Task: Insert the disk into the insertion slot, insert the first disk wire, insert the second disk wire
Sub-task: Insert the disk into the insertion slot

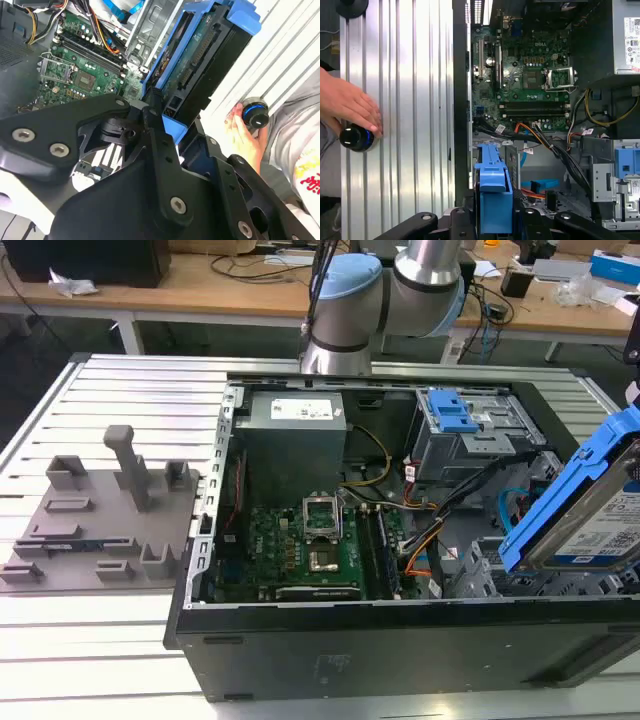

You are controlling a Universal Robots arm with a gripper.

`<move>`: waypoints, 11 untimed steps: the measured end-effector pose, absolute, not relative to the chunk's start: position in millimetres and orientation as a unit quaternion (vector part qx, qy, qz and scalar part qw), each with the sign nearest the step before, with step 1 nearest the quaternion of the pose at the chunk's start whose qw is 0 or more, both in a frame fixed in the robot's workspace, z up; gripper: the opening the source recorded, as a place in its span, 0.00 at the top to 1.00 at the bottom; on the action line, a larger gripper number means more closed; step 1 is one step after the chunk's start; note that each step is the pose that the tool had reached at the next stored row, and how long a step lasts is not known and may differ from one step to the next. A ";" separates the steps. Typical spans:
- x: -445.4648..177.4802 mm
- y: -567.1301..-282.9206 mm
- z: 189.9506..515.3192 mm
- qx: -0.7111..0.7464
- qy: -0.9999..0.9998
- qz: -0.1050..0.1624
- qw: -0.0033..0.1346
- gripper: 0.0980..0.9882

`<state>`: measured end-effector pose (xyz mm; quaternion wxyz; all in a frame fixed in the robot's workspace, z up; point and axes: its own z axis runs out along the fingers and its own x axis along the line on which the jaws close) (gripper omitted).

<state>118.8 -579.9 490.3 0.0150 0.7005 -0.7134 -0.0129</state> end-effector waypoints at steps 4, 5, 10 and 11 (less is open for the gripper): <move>118.8 -579.9 490.3 0.701 -0.713 -0.013 0.015 0.70; 118.8 -579.9 490.3 0.701 -0.713 -0.013 0.015 0.70; 118.8 -579.9 490.4 0.701 -0.713 -0.013 0.015 0.70; 118.8 -579.7 490.4 0.701 -0.713 -0.013 0.015 0.70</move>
